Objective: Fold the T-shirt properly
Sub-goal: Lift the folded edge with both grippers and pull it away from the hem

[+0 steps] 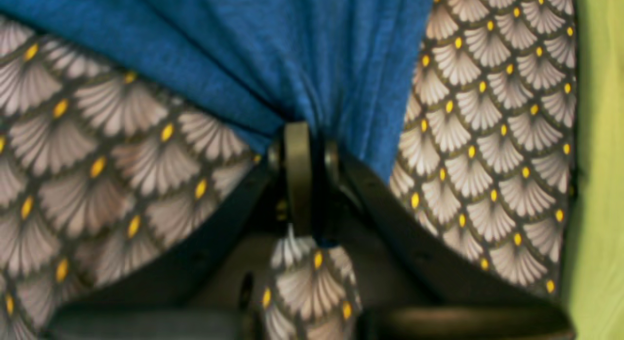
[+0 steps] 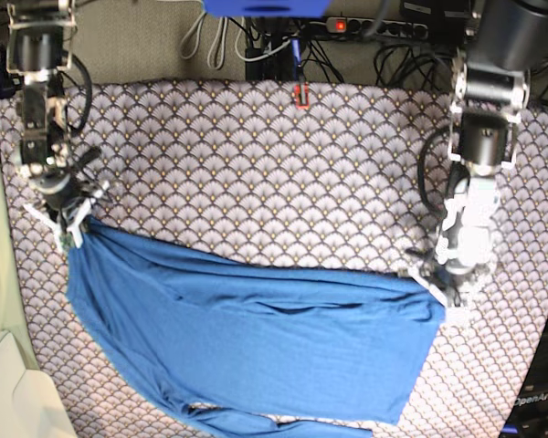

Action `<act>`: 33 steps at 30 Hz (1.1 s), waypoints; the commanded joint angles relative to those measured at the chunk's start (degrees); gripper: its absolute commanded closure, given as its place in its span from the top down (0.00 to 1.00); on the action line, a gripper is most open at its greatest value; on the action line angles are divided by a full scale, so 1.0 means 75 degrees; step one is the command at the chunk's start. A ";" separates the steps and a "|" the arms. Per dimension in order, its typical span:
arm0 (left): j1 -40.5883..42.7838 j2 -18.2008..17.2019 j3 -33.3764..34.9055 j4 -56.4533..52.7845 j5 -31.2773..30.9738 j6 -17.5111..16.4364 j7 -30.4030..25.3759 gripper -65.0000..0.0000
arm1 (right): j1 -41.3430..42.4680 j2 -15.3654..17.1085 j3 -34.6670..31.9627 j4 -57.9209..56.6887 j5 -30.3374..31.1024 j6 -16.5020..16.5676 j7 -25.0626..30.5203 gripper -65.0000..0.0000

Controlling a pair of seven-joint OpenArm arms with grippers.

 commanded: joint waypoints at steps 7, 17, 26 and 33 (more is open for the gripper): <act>0.0619 -0.0480 -0.0083 0.1651 -0.0015 0.0083 0.0790 0.01 | -0.0481 0.0360 0.0107 0.0711 -0.0019 -0.0056 0.0104 0.00; 0.1768 -0.0866 -0.0107 0.3632 -0.0015 0.0083 0.1739 0.01 | -0.1642 0.0372 0.0178 0.1801 -0.0019 0.0565 0.0104 0.00; 0.2882 -0.1124 -0.0740 0.4394 -0.0015 -0.0339 0.1810 0.01 | -0.2755 0.0337 0.1162 0.2235 -0.0008 0.1198 0.0104 0.00; 0.3304 -0.1077 -0.1666 0.4382 0.0067 -0.1629 0.1810 0.01 | -0.3201 0.0348 0.1162 0.2247 -0.0008 0.1210 0.0116 0.00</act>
